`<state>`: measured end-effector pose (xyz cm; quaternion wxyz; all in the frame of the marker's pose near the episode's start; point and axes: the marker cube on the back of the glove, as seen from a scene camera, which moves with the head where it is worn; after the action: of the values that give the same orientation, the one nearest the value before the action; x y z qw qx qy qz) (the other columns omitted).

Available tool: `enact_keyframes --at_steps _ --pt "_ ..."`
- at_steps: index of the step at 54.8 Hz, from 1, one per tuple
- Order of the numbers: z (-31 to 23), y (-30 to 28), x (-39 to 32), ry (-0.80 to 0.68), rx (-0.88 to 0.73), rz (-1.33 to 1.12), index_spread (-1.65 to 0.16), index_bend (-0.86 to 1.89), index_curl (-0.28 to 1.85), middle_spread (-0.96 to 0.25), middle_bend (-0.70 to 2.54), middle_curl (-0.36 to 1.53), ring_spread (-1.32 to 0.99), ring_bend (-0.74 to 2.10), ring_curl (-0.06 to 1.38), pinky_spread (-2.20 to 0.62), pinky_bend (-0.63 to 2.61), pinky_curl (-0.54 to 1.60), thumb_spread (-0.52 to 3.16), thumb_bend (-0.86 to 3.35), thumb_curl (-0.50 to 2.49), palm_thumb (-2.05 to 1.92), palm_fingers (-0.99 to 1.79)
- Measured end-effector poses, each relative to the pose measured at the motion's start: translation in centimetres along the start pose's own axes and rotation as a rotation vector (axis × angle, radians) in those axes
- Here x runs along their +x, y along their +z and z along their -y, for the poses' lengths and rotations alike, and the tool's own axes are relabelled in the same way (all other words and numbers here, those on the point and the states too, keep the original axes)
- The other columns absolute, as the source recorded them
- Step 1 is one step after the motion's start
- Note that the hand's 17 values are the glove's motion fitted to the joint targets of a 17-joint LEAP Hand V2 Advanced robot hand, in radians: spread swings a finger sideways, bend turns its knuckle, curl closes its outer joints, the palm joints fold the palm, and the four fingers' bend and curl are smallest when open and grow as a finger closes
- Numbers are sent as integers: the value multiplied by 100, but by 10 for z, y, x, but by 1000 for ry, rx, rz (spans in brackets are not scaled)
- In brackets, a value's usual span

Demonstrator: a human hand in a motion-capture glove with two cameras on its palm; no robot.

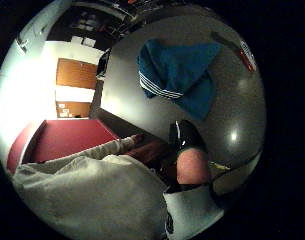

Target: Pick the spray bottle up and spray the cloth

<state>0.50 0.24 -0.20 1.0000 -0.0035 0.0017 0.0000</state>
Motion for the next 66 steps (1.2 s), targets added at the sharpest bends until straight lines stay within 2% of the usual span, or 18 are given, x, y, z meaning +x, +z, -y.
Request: enact_keyframes --at_steps 7,18,31,45,66 --pt "-5 -3 12 9 13 -8 -31 18 13 -2 19 10 3 26 10 18 37 16 60 33 21 67 28" --pt "-11 -13 30 9 65 6 -38 16 20 -3 20 18 3 27 15 22 35 22 79 23 30 74 26" --pt "-26 -25 54 1 157 37 -39 16 24 -4 20 24 1 29 20 23 33 25 86 13 38 81 31" --pt "-33 -42 104 134 272 85 -37 12 24 -4 19 28 0 33 24 22 36 30 88 3 44 85 28" --pt "0 -56 159 216 394 230 -34 11 21 -3 20 31 -1 39 28 22 41 34 90 -3 49 84 22"
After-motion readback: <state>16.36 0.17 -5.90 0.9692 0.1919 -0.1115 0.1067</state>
